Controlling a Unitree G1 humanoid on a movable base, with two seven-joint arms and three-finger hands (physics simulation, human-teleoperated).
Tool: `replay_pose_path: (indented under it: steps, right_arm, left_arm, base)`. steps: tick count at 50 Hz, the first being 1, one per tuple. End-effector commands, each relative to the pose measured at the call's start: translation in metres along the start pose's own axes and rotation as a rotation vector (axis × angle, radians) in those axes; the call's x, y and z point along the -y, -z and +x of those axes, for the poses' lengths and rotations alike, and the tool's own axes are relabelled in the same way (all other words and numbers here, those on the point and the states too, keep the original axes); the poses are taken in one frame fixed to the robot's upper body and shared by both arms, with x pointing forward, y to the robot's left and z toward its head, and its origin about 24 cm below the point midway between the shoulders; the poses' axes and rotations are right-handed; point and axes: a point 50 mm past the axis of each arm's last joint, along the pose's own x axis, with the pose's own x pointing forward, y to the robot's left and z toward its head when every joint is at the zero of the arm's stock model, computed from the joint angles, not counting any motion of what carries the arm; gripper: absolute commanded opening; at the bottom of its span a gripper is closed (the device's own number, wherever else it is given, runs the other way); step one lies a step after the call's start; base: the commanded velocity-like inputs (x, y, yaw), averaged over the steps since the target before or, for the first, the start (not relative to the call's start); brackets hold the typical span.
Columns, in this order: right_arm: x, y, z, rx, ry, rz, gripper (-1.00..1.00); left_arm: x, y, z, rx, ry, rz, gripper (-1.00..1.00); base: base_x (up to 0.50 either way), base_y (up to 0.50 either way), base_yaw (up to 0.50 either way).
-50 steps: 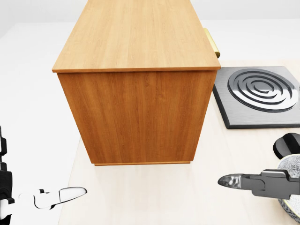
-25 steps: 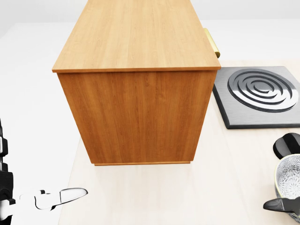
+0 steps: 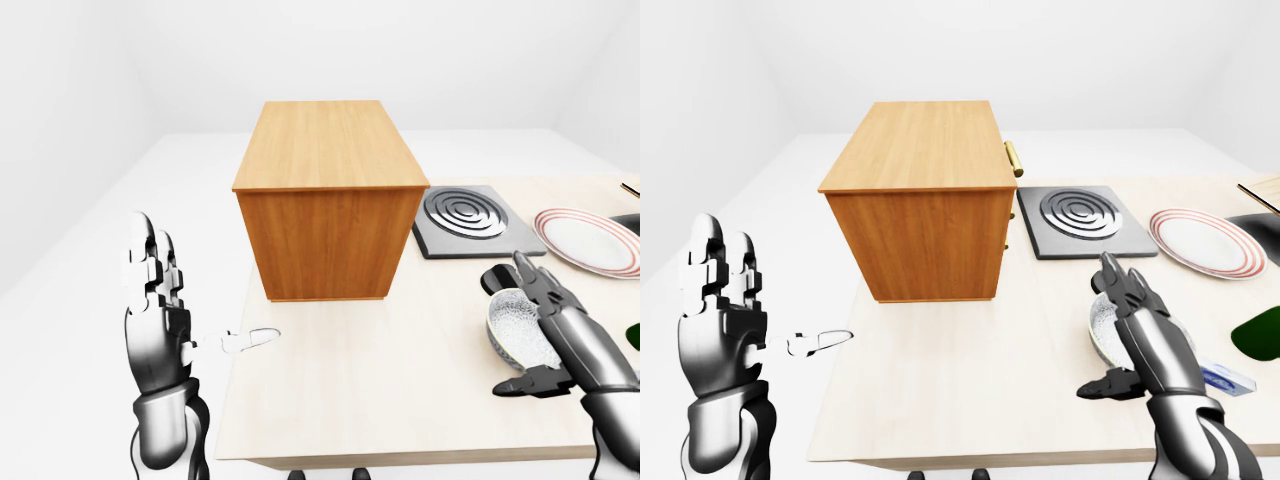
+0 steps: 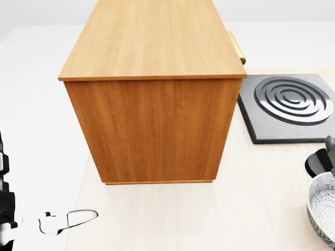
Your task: Put the bowl on the top of the cabinet.
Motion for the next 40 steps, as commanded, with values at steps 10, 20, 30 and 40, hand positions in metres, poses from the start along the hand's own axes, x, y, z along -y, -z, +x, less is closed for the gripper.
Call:
replay_pose_path:
  steps: [10,20,30,40]
  right_arm:
    - [-0.03,0.039,0.004,-0.156,-0.095,0.015,1.0]
    - [-0.044,0.059,0.006,-0.227,-0.12,0.017,1.0]
    - [-0.051,0.076,0.005,-0.29,-0.144,0.007,1.0]
    - [-0.058,0.088,0.004,-0.331,-0.176,-0.013,1.0]
  left_arm:
    - [0.0,0.002,0.0,-0.008,0.001,0.002,1.0]
    - [0.0,0.0,0.0,-0.003,0.002,0.001,1.0]
    - [0.0,0.002,0.0,-0.007,0.001,0.002,1.0]
    - [0.0,0.0,0.002,0.006,-0.008,0.005,1.0]
  base:
    - [0.0,0.0,0.0]
    - [0.0,0.0,0.0]
    - [0.0,0.0,0.0]
    - [0.0,0.0,0.0]
